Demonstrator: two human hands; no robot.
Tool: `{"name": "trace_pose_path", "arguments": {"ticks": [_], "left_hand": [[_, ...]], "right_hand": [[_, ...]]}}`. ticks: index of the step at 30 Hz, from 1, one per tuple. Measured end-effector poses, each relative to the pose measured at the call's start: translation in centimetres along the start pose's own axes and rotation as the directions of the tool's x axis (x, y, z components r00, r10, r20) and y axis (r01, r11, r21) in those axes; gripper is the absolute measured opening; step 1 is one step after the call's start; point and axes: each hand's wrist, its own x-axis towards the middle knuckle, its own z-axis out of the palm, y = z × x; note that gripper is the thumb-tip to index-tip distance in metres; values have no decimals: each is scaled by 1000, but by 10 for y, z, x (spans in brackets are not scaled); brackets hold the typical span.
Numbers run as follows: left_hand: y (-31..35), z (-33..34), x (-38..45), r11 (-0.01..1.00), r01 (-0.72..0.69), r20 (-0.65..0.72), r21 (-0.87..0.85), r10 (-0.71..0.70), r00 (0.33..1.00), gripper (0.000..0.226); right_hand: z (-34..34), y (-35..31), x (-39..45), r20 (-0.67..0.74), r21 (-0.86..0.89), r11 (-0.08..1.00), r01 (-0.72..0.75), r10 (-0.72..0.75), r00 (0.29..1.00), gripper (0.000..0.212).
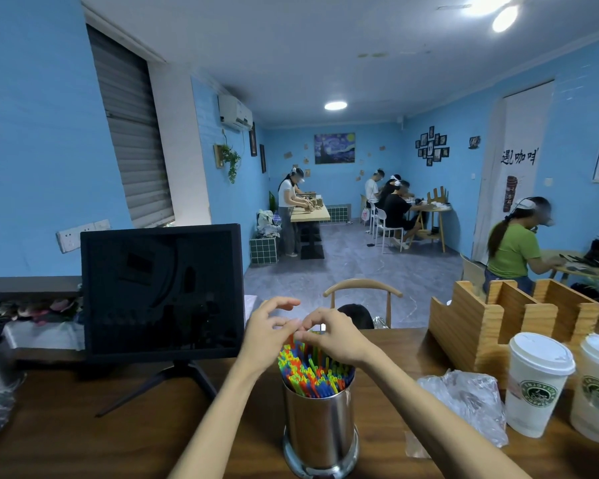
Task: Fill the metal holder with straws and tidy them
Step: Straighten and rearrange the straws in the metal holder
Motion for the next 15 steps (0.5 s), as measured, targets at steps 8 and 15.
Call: {"name": "trace_pose_path", "arguments": {"ticks": [8,15], "left_hand": [[-7,5,-6,997,54,-195,60,-41,980,11],[-12,3,-12,949,6,-144,316,42,989,9]], "right_hand": [[8,0,0,-66,22,997,-68,70,995,22],[14,0,3,-32,-29,998,-62,61,998,17]]}}
